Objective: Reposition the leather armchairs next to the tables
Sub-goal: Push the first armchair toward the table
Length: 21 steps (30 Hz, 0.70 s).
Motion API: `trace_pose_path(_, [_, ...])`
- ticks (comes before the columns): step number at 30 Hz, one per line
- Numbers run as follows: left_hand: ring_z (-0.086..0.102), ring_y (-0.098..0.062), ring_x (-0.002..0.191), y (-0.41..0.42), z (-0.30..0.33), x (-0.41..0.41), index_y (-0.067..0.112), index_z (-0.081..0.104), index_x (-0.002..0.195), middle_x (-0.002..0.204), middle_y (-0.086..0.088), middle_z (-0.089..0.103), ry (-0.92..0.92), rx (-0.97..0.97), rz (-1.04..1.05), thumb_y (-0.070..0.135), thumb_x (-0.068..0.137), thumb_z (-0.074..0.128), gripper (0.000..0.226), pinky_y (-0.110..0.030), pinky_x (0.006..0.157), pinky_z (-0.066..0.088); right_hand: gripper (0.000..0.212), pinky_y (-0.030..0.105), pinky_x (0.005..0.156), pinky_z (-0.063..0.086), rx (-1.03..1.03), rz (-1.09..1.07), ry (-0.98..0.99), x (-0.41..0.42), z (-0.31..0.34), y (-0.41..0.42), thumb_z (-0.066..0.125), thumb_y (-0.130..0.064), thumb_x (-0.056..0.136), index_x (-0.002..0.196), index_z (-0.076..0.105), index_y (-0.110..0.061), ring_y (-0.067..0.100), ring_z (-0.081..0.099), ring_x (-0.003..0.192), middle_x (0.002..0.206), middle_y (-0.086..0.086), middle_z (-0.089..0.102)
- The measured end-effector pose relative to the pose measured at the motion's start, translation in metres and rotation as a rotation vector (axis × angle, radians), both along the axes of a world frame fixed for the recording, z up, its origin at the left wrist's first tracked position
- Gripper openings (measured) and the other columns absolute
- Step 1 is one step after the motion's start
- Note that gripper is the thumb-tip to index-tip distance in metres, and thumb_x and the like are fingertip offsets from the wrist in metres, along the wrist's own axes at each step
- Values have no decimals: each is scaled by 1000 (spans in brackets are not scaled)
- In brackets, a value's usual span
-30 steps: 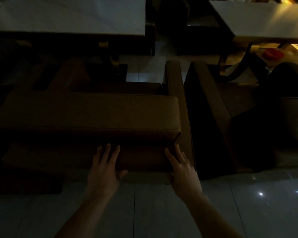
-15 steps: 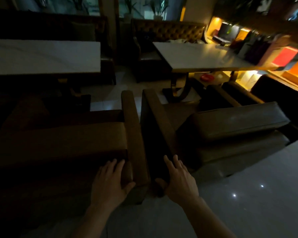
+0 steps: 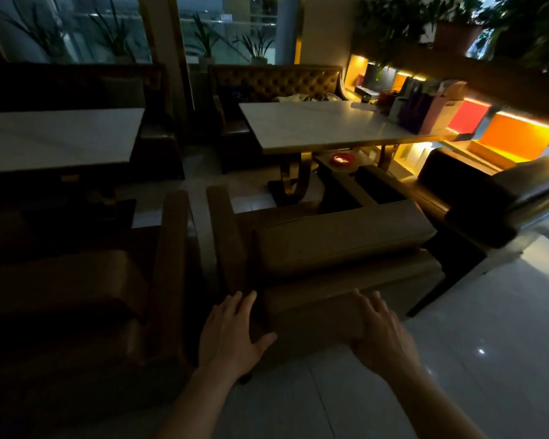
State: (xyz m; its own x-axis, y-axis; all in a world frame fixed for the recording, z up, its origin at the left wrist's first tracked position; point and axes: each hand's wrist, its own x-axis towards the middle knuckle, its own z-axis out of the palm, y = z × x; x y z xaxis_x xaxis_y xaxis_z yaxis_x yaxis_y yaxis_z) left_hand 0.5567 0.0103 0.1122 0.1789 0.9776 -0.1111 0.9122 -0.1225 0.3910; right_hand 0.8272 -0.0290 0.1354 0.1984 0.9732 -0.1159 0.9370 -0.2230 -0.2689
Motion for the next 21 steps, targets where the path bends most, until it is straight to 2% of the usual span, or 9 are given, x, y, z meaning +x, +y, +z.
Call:
trace_pose_path(5, [24, -20, 145, 20, -25, 66, 41, 15, 152, 162, 6, 19, -147, -124, 113, 86, 71, 49, 98, -46, 111, 35, 97, 43, 95, 50, -46, -123, 53, 84, -16, 20, 67, -58, 79, 151, 8, -33, 30, 37, 134, 158, 7, 17])
trace_pose_path(8, [27, -23, 144, 48, -49, 93, 39, 19, 151, 161, 4, 21, -208, -185, 222, 89, 68, 49, 101, -48, 108, 38, 97, 40, 89, 53, -57, -160, 69, 124, -27, 45, 65, -65, 76, 150, 12, -33, 25, 45, 124, 150, 3, 27])
trace_pose_path(10, [26, -27, 144, 69, -67, 110, 38, 21, 151, 161, 0, 18, -225, -199, 304, 90, 66, 48, 103, -51, 108, 39, 96, 41, 90, 52, -55, -178, 69, 146, -36, 63, 60, -71, 75, 150, 15, -32, 25, 45, 125, 149, 3, 30])
trace_pose_path(13, [23, -32, 144, 98, -91, 136, 36, 20, 151, 162, -4, 12, -210, -240, 415, 88, 68, 50, 102, -54, 108, 37, 95, 44, 96, 48, -73, -218, 74, 179, -51, 98, 56, -75, 74, 149, 20, -30, 28, 42, 129, 152, 5, 30])
trace_pose_path(17, [21, -34, 145, 117, -120, 161, 39, 20, 150, 161, -6, 10, -125, -305, 512, 88, 67, 50, 101, -55, 108, 36, 91, 47, 102, 42, -120, -257, 128, 219, -70, 142, 60, -67, 78, 149, 26, -22, 32, 36, 134, 153, 10, 30])
trace_pose_path(21, [12, -39, 145, 129, -135, 186, 40, 18, 151, 161, -12, 5, -7, -309, 622, 91, 67, 45, 102, -56, 113, 28, 88, 49, 98, 46, -162, -331, 174, 268, -94, 176, 64, -63, 77, 146, 33, -18, 35, 42, 130, 150, 14, 34])
